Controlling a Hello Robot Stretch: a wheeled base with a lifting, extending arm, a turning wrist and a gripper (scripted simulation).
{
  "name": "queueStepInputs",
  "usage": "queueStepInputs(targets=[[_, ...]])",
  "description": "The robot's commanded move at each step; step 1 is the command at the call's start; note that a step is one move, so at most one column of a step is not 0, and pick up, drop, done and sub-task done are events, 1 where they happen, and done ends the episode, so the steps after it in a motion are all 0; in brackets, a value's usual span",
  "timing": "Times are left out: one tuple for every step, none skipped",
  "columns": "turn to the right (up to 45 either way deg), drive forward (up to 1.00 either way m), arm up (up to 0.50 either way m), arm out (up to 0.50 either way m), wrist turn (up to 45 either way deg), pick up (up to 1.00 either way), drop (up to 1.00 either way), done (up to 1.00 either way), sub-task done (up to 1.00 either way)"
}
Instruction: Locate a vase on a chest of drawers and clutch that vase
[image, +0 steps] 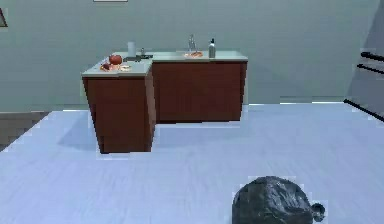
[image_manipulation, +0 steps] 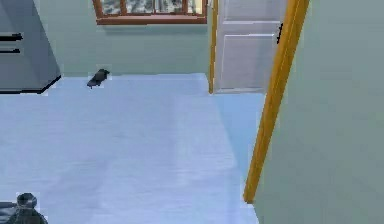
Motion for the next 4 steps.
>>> queueStepInputs(targets=[[45.0, 0.0, 0.0, 0.0, 0.0, 0.0, 0.0, 0.0, 0.0], [12.0, 0.0, 0.0, 0.0, 0.0, 0.0, 0.0, 0.0, 0.0], [0.0, 0.05, 0.0, 0.0, 0.0, 0.0, 0.0, 0.0, 0.0], [-39.0, 0.0, 0.0, 0.0, 0.0, 0.0, 0.0, 0.0, 0.0]])
